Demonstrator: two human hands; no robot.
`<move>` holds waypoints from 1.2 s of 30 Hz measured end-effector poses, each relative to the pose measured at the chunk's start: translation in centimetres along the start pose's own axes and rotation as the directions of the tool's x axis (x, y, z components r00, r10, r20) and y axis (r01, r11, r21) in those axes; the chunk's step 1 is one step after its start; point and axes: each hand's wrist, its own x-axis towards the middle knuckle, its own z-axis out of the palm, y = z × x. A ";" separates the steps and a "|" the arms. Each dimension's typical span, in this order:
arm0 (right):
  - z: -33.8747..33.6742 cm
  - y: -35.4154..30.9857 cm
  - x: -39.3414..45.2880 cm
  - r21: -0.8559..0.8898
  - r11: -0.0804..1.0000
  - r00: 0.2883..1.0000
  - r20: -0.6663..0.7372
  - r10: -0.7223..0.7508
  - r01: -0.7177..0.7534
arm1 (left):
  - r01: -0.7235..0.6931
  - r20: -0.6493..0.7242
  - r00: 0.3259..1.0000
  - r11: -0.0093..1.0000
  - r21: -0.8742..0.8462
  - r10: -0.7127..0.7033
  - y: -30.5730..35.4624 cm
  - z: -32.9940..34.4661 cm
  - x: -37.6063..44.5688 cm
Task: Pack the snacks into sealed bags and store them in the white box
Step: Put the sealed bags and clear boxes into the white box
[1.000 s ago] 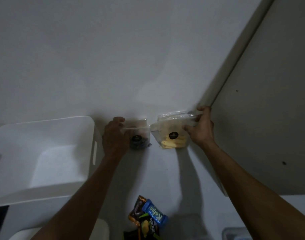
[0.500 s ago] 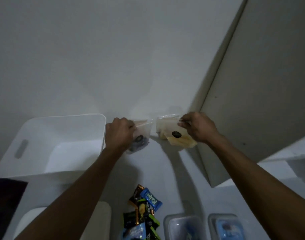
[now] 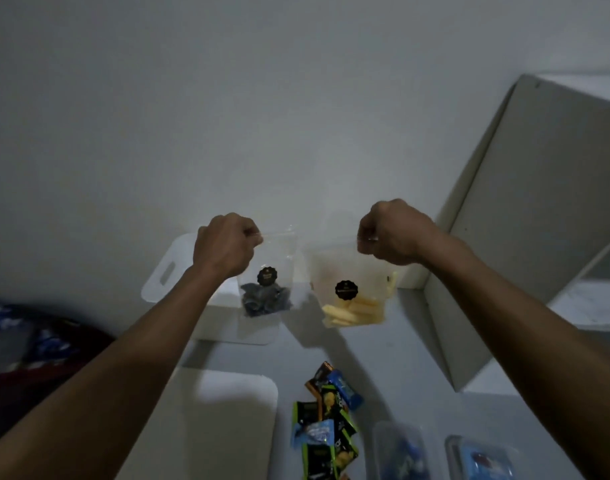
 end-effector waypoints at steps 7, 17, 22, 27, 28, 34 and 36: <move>-0.8 -7.8 5.5 0.131 0.985 0.991 -0.096 -0.096 0.108 | 0.090 0.012 0.996 0.994 -0.059 -0.089 -6.5 -2.7 4.6; 11.0 -12.0 16.4 0.116 0.993 0.995 -0.097 -0.009 0.020 | 0.002 0.243 0.970 0.993 -0.121 0.028 -13.5 3.5 15.1; 18.5 -11.6 18.9 0.019 0.997 0.992 -0.100 0.074 -0.073 | -0.047 0.260 0.964 0.996 -0.070 0.064 -15.1 9.5 16.2; 24.0 -10.6 20.1 0.016 0.978 0.965 -0.158 0.207 -0.207 | -0.070 0.238 0.968 0.997 -0.039 0.077 -16.1 14.3 15.9; 24.7 -10.4 20.2 0.011 0.975 0.960 -0.169 0.222 -0.224 | -0.064 0.237 0.969 0.997 -0.034 0.070 -16.2 15.0 15.9; 27.4 -9.6 21.0 -0.011 0.949 0.915 -0.270 0.300 -0.314 | -0.046 0.240 0.969 0.999 -0.028 0.051 -16.1 17.4 15.8; 27.8 -9.4 21.2 -0.023 0.943 0.906 -0.285 0.313 -0.333 | -0.084 0.249 0.965 0.996 0.001 0.081 -16.1 17.8 15.6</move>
